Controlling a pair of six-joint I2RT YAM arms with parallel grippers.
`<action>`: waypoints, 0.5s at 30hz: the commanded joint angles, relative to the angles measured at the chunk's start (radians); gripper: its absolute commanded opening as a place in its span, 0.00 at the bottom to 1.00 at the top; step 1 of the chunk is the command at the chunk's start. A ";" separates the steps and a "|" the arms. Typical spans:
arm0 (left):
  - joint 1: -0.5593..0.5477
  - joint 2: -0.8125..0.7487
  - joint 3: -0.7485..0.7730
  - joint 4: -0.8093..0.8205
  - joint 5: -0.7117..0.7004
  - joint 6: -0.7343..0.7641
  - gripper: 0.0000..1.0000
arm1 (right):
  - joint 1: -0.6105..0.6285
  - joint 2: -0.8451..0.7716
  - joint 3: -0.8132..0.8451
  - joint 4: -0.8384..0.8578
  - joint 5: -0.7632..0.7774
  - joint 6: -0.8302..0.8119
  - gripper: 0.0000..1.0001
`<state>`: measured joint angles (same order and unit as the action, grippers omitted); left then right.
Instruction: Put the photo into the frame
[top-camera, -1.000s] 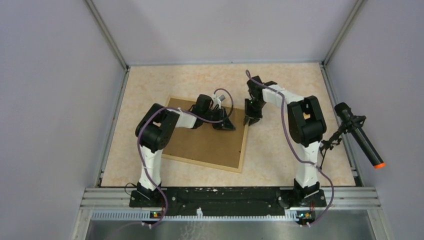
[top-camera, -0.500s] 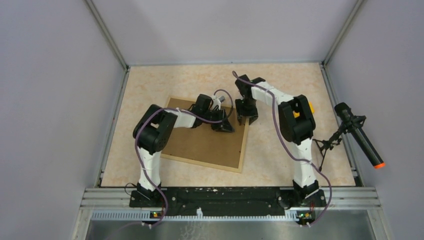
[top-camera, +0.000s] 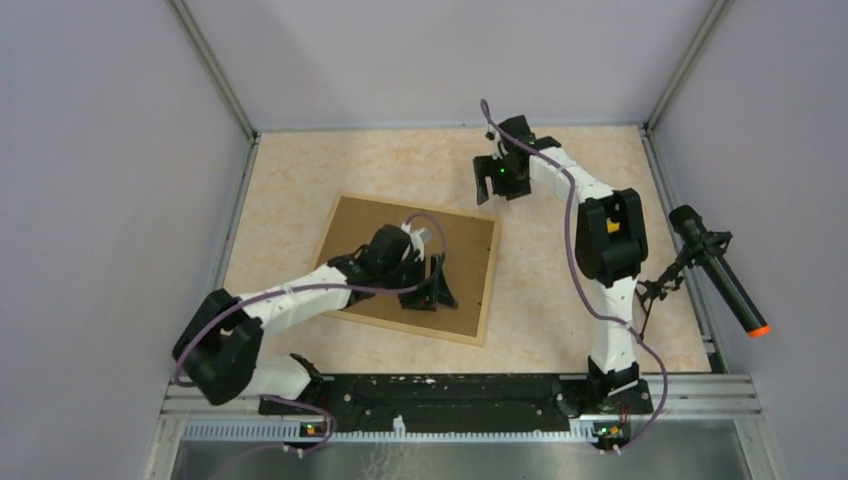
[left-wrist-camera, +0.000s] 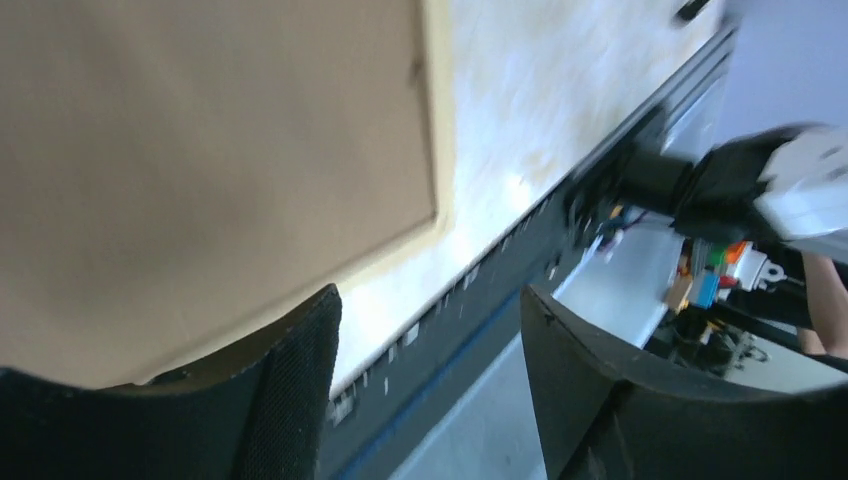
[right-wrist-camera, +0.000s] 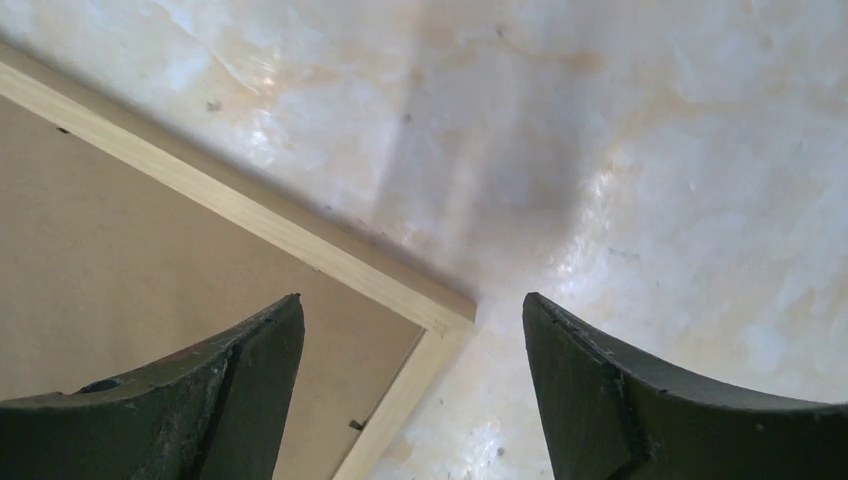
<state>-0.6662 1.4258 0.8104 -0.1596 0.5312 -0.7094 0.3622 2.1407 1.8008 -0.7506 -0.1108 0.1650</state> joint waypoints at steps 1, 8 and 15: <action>-0.139 -0.180 -0.204 -0.138 -0.220 -0.392 0.72 | 0.011 0.023 -0.017 0.201 -0.102 -0.114 0.79; -0.210 -0.374 -0.375 -0.229 -0.407 -0.792 0.88 | 0.018 0.077 -0.043 0.235 -0.256 -0.200 0.72; -0.173 -0.252 -0.423 -0.085 -0.562 -0.861 0.88 | 0.023 0.010 -0.244 0.351 -0.357 -0.030 0.63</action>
<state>-0.8703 1.0988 0.4038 -0.2943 0.1513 -1.5017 0.3748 2.1849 1.6611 -0.4660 -0.3740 0.0338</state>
